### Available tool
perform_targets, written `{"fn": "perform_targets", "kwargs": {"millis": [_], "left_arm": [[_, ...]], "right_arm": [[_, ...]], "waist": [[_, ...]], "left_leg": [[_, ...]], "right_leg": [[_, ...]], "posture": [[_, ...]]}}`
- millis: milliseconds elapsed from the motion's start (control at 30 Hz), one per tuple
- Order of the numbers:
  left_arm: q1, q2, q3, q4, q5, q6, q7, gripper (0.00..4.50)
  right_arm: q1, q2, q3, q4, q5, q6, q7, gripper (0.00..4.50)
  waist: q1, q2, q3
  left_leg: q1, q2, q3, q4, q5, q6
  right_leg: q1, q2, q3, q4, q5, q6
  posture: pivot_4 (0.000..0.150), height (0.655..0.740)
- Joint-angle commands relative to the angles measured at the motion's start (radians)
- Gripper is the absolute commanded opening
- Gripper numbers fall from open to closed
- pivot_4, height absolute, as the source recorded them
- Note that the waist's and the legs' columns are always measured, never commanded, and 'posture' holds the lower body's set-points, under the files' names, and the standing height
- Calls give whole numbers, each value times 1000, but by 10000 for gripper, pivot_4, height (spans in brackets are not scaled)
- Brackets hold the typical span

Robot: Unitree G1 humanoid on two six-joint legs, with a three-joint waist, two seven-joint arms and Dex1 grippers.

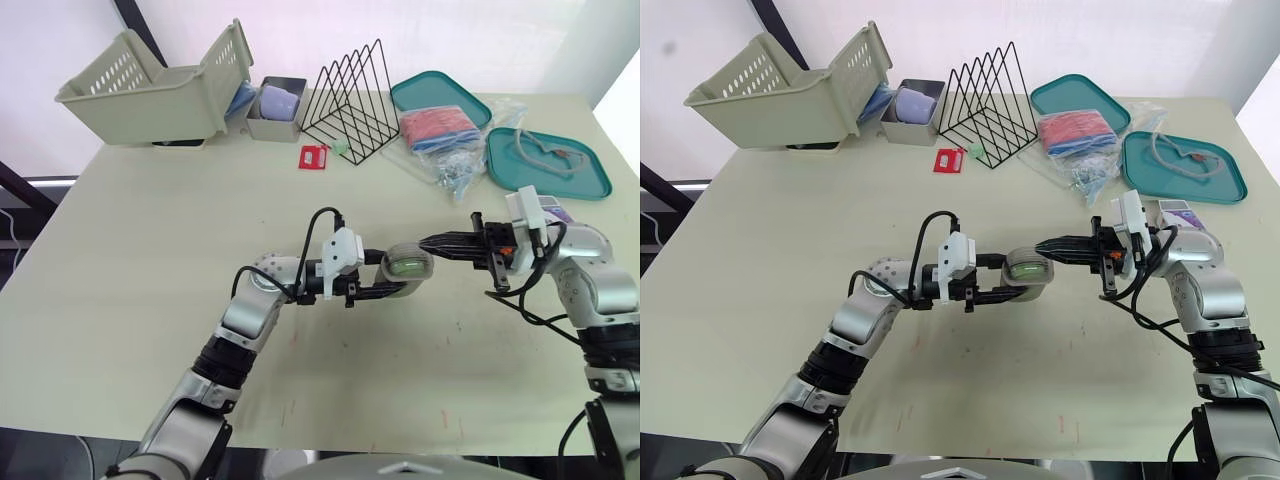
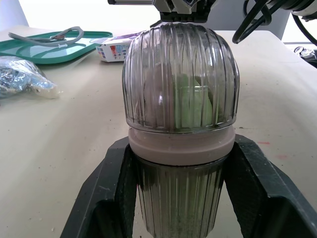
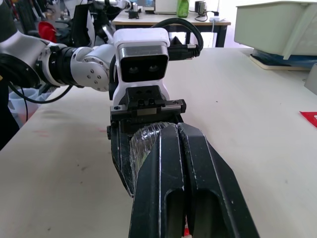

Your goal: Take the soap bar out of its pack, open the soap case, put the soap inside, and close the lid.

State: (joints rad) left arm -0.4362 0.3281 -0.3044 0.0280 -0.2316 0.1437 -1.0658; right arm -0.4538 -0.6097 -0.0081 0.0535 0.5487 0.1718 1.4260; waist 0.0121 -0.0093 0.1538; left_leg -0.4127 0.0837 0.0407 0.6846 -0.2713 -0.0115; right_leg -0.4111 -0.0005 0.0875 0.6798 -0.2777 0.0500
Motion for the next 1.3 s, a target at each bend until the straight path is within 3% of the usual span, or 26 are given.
{"fn": "perform_targets", "kwargs": {"millis": [33, 733, 1067, 1300], "left_arm": [[-1, 3, -4, -26, -1, 0, -1, 19655], [0, 0, -7, -26, 2, -7, 5, 19655], [-1, 0, -6, -27, 0, -6, 11, 19655], [0, 6, -5, -25, 1, -10, 12, 19655]], "right_arm": [[3, -1, 2, -25, -2, -10, 2, 330], [12, -27, 132, -20, -155, 17, -64, 330], [9, -46, 155, -33, -153, 64, -77, 330], [-14, -36, 72, 4, -92, 53, -94, 330]], "waist": [[0, 0, 0], [-3, 0, -2], [-11, 0, -2], [-18, 0, -2]], "left_leg": [[0, 0, 0, 0, 0, 0], [2, 0, 0, 0, 0, 0], [14, 0, 1, -3, 0, 0], [14, 0, 1, -3, 0, 0]], "right_leg": [[0, 0, 0, 0, 0, 0], [1, 0, 0, 1, 0, 0], [12, 0, 1, -1, -1, 0], [12, 0, 1, -1, 0, 0]], "posture": [[1500, 7400], [1500, 7400], [1500, 7400], [1500, 7400]]}}
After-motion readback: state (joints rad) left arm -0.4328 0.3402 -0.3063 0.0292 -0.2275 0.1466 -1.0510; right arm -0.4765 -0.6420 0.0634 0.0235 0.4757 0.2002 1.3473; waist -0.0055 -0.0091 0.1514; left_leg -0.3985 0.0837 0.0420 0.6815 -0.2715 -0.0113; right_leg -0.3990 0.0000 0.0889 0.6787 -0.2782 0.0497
